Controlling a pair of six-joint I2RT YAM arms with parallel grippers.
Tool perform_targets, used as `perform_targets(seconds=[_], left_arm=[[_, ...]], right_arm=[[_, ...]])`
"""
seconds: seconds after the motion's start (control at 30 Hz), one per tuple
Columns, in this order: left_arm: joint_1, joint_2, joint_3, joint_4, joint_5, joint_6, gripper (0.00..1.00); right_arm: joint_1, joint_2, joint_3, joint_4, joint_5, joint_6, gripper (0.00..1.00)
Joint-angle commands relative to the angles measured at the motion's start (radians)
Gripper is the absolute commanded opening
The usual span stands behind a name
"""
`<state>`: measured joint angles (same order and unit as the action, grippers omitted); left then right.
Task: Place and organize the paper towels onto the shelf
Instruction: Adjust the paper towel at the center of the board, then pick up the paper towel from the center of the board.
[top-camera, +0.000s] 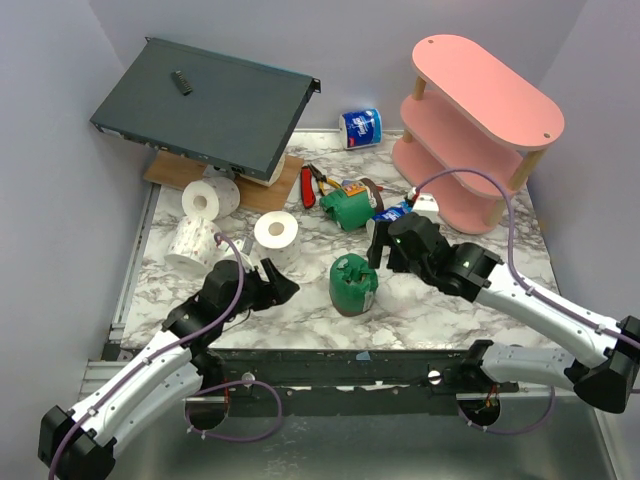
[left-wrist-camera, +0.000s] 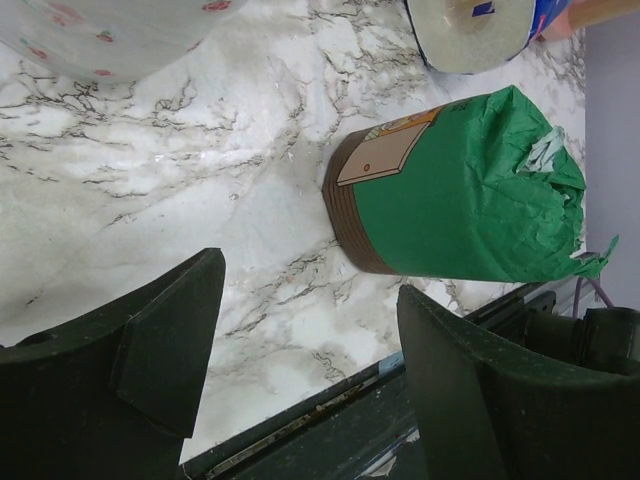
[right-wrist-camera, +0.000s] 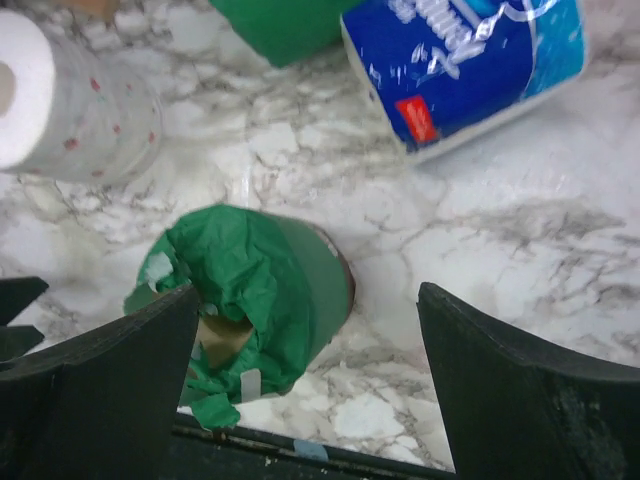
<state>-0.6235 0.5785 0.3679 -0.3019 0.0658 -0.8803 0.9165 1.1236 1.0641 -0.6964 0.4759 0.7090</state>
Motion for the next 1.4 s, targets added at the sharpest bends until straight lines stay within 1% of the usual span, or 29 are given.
perform_targets(seconds=[0.0,0.2,0.37,0.53,0.63,0.77,0.83,1.1,1.37], left_arm=[[0.004,0.006,-0.012,0.028,0.028,-0.018,0.73],[0.004,0.007,-0.020,0.028,0.034,-0.016,0.73],[0.004,0.019,-0.027,0.039,0.040,-0.017,0.73],[0.004,0.031,-0.033,0.048,0.050,-0.015,0.73],[0.005,0.034,-0.037,0.050,0.053,-0.015,0.73],[0.004,0.038,-0.038,0.057,0.057,-0.013,0.73],[0.004,0.041,-0.039,0.064,0.059,-0.011,0.72],[0.004,0.058,-0.042,0.078,0.071,-0.012,0.72],[0.004,0.052,-0.054,0.074,0.070,-0.015,0.71]], right_arm=[[-0.020,-0.027,-0.105,0.093,-0.148,0.076,0.92],[-0.020,-0.008,-0.166,0.174,-0.210,0.072,0.88],[-0.022,0.040,-0.192,0.205,-0.238,0.066,0.84],[-0.022,0.064,-0.200,0.212,-0.238,0.055,0.77],[-0.021,0.064,-0.205,0.207,-0.240,0.046,0.74],[-0.022,0.071,-0.212,0.205,-0.262,0.027,0.66],[-0.022,0.081,-0.215,0.206,-0.274,0.018,0.63],[-0.022,0.127,-0.224,0.220,-0.295,0.001,0.63],[-0.022,0.149,-0.224,0.241,-0.306,-0.007,0.51]])
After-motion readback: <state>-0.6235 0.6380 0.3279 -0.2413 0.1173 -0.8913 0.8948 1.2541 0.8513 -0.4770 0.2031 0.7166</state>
